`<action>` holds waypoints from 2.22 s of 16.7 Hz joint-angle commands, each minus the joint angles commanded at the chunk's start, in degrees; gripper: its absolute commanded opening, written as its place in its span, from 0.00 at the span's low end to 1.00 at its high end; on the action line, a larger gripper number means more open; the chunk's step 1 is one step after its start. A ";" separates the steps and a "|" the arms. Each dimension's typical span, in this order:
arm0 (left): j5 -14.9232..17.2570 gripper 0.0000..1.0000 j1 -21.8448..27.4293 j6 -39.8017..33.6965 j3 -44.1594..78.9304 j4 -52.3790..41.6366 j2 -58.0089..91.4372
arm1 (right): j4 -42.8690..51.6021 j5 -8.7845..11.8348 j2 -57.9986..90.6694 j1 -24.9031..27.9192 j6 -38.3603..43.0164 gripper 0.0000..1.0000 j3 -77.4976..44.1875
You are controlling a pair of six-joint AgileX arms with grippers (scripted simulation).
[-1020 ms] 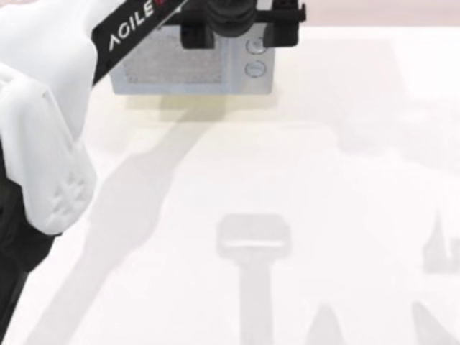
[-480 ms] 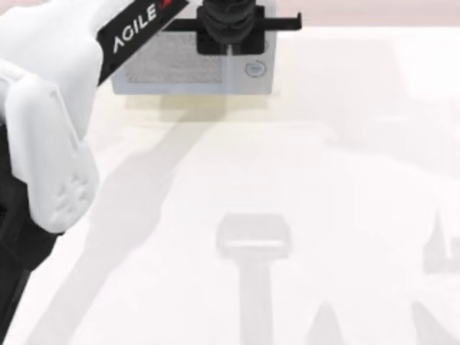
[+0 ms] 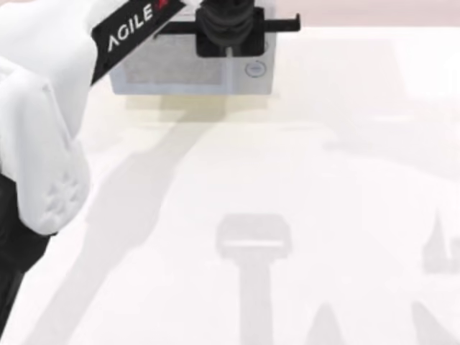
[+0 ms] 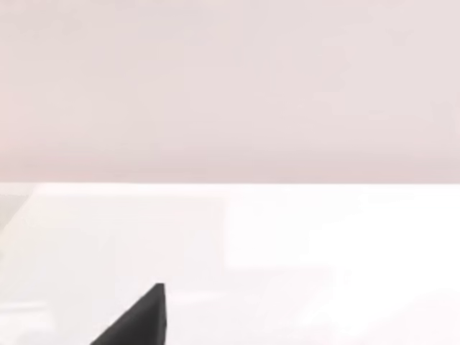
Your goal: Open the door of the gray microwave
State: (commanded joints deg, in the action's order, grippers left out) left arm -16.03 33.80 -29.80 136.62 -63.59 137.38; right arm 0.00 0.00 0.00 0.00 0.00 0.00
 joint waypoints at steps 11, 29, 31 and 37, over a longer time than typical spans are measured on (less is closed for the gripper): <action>-0.57 0.00 0.48 -1.04 -9.66 4.66 -5.14 | 0.00 0.00 0.00 0.00 0.00 1.00 0.00; -0.57 0.00 0.48 -1.04 -9.66 4.66 -5.14 | 0.00 0.00 0.00 0.00 0.00 1.00 0.00; -0.19 0.00 0.75 -1.31 -9.57 4.77 -4.91 | 0.00 0.00 0.00 0.00 0.00 1.00 0.00; 0.95 0.00 0.21 2.22 -16.78 8.45 -9.29 | 0.00 0.00 0.00 0.00 0.00 1.00 0.00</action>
State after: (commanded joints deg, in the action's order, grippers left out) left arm -15.08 34.01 -27.58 119.84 -55.14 128.09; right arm 0.00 0.00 0.00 0.00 0.00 0.00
